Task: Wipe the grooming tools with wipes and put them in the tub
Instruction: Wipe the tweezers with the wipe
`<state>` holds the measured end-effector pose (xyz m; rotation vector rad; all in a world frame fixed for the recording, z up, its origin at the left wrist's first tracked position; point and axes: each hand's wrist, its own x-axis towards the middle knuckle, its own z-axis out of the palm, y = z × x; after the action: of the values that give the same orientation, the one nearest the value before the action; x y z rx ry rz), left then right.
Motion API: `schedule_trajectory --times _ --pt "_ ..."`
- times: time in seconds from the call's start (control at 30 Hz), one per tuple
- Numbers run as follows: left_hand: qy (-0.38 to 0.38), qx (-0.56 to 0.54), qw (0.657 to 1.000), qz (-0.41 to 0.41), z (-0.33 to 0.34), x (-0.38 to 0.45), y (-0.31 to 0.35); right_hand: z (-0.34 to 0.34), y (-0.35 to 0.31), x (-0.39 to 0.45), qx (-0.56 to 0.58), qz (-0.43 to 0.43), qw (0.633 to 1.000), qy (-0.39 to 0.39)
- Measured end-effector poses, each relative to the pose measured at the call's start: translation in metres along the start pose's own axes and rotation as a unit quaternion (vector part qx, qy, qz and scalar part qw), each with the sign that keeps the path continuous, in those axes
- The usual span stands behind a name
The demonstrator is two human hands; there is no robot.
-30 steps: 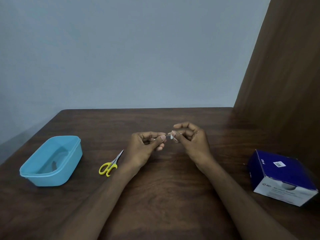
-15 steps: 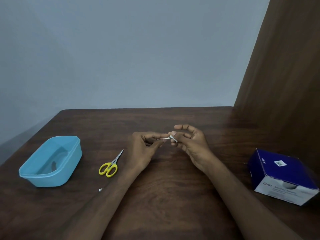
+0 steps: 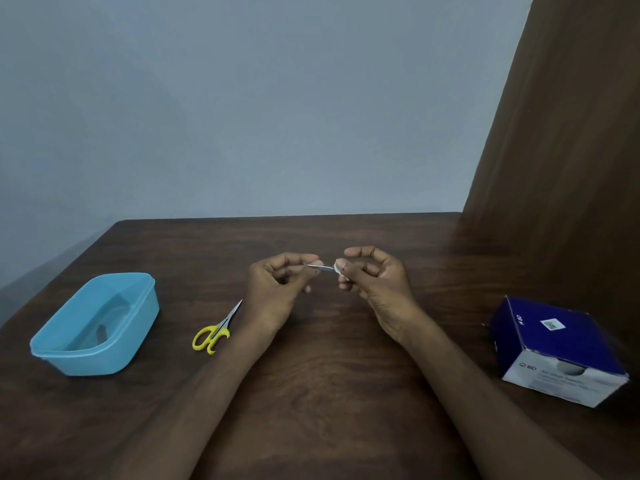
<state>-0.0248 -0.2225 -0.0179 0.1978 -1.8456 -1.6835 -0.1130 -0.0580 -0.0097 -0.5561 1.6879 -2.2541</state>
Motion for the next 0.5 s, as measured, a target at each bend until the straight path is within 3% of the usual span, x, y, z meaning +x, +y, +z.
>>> schedule_trajectory --times 0.23,0.5 --pt "0.055 -0.112 0.992 -0.018 0.0027 0.0015 0.0018 0.0023 -0.0032 -0.0025 0.023 0.025 0.999 -0.033" --pt "0.078 -0.103 0.992 -0.006 0.0004 0.0031 -0.0031 0.0053 0.0007 -0.0072 -0.004 0.051 0.994 -0.093"
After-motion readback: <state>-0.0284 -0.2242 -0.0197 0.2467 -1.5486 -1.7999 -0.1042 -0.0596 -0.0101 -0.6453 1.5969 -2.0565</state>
